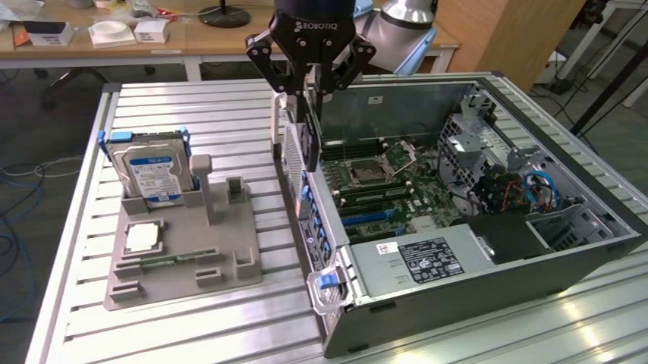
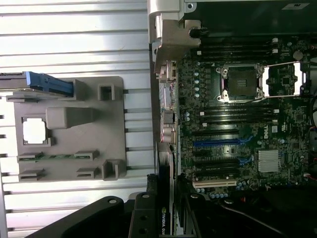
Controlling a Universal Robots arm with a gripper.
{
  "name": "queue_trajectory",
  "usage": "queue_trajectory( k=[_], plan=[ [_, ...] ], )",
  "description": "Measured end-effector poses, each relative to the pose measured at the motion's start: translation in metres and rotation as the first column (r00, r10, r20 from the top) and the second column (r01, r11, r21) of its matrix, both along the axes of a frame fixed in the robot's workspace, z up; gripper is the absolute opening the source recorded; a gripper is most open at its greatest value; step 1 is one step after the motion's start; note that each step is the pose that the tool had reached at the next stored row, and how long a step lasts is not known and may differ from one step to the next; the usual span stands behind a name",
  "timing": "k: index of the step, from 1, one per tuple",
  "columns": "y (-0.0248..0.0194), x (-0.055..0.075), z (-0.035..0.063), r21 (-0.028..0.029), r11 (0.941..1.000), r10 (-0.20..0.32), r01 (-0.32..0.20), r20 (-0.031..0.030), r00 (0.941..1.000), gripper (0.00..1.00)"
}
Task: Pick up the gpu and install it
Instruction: 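Pick up the gpu and move the gpu toward the slot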
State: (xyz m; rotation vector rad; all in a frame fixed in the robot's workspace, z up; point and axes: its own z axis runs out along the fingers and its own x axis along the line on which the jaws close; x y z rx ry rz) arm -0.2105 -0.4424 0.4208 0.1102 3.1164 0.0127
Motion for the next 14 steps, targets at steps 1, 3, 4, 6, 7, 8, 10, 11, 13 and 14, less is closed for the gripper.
queue_trajectory(
  k=[1, 3, 4, 6, 7, 8, 10, 11, 13, 14],
  plan=[
    [0.0, 0.0, 0.0, -0.0001, 1.0, 0.0, 0.0, 0.0, 1.0, 0.26],
    [0.0, 0.003, -0.0001, 0.0, 1.0, 0.0, 0.0, 0.0001, 1.0, 0.26],
    [0.0, 0.005, -0.0001, 0.0, 1.0, 0.0, 0.0, 0.0, 1.0, 0.26],
    [0.0, 0.01, -0.0001, 0.0, 1.0, 0.0, 0.0, 0.0001, 1.0, 0.26],
    [0.0, 0.012, 0.0, -0.0001, 1.0, 0.0, 0.0, 0.0, 1.0, 0.26],
    [0.0, 0.015, -0.0001, 0.0, 1.0, 0.0, 0.0, 0.0, 1.0, 0.26],
    [0.0, 0.02, -0.0001, 0.0, 1.0, 0.0, 0.0, 0.0, 1.0, 0.26],
    [0.0, 0.022, -0.0001, 0.0, 1.0, 0.0, 0.0, 0.0, 1.0, 0.26],
    [0.0, 0.027, -0.0001, 0.0, 1.0, 0.0, 0.0, -0.0001, 1.0, 0.26],
    [0.0, 0.029, -0.0001, 0.0, 1.0, 0.0, 0.0, 0.0, 1.0, 0.26]
  ],
)
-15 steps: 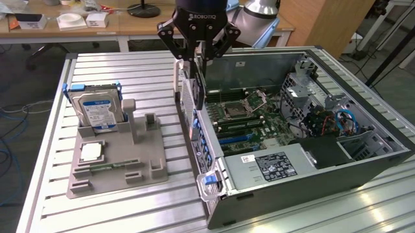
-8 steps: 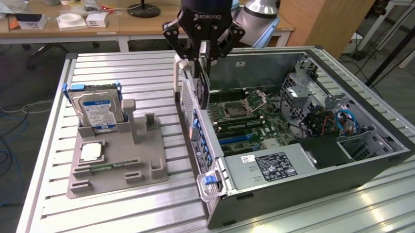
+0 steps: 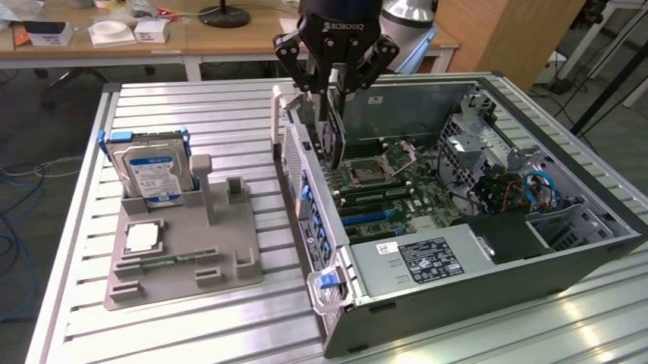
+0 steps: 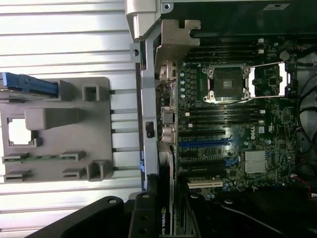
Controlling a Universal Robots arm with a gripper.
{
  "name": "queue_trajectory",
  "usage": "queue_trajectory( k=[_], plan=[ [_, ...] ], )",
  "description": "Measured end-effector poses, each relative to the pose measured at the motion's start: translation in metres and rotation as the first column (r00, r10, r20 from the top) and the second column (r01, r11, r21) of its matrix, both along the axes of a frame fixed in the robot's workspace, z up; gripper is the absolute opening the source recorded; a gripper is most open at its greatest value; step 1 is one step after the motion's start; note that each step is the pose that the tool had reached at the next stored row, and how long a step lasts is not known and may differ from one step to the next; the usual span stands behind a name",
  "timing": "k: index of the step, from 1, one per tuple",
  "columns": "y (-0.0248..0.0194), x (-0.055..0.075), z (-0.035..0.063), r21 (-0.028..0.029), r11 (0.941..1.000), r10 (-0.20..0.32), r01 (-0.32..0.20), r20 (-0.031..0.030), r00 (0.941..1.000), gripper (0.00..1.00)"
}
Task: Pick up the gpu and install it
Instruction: 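Pick up the gpu and move the gpu toward the slot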
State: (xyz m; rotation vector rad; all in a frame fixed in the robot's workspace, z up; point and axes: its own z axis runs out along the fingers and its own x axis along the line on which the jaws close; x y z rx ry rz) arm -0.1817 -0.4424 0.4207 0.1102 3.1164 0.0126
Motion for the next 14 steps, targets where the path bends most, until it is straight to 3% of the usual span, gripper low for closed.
queue_trajectory(
  k=[14],
  plan=[
    [0.0, 0.017, -0.0002, 0.0, 1.0, 0.0, 0.0, 0.0, 1.0, 0.26]
  ],
)
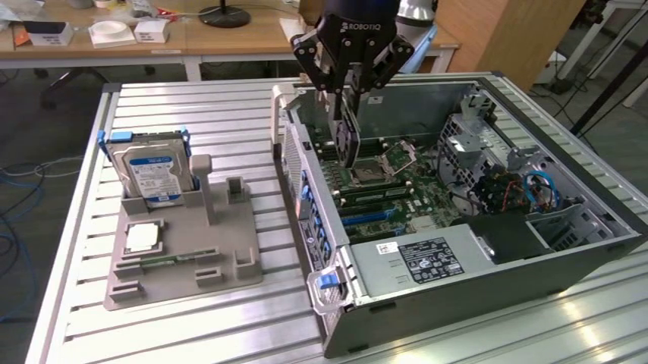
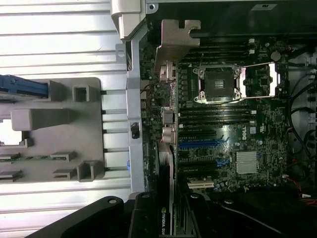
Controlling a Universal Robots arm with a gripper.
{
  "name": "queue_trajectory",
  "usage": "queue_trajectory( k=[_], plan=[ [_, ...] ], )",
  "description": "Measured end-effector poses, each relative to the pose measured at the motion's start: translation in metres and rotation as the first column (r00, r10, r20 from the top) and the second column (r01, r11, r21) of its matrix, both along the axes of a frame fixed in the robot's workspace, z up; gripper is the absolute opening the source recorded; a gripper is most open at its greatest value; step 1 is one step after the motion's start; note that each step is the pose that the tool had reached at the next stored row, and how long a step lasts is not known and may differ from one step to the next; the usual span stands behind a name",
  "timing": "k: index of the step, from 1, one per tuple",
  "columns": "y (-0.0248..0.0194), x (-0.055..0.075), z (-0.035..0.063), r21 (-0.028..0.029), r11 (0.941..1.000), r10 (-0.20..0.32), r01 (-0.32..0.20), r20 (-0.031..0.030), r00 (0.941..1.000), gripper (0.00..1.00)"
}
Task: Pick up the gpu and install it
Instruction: 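Pick up the gpu and move the gpu toward the slot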
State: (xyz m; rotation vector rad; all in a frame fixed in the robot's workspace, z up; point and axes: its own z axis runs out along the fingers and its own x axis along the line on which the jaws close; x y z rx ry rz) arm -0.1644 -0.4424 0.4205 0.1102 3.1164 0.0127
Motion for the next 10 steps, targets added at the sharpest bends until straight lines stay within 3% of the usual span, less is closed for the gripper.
queue_trajectory(
  k=[10],
  plan=[
    [0.0, 0.0077, -0.0001, 0.0, 1.0, 0.0, 0.0, 0.0, 1.0, 0.26]
  ],
)
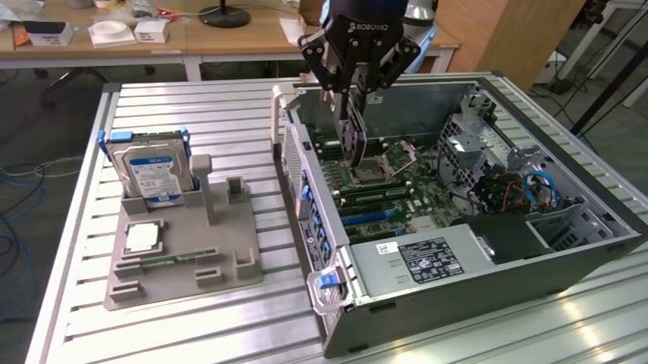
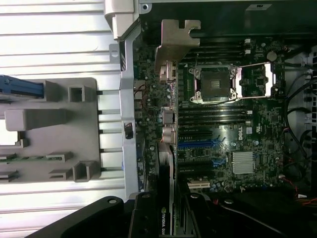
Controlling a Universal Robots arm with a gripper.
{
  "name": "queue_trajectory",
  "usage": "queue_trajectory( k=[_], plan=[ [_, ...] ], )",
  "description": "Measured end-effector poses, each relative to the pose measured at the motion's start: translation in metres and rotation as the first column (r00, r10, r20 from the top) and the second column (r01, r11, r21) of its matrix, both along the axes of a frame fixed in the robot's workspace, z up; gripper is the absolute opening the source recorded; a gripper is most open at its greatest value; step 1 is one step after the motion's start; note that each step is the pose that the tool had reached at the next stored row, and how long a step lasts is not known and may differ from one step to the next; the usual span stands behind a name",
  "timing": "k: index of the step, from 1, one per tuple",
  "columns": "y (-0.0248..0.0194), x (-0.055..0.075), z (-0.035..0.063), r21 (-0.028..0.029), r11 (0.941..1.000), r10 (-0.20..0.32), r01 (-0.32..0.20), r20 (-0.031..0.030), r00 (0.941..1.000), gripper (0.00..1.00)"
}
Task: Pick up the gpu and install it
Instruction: 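Pick up the gpu and move the gpu toward the slot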
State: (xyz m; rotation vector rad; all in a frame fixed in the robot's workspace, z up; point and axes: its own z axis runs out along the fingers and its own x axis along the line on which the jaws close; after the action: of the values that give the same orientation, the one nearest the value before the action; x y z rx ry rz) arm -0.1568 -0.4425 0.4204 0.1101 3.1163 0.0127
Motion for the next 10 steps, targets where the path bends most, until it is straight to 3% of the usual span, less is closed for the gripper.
queue_trajectory(
  k=[10],
  plan=[
    [0.0, 0.0059, -0.0001, 0.0, 1.0, 0.0, 0.0, 0.0, 1.0, 0.26]
  ],
)
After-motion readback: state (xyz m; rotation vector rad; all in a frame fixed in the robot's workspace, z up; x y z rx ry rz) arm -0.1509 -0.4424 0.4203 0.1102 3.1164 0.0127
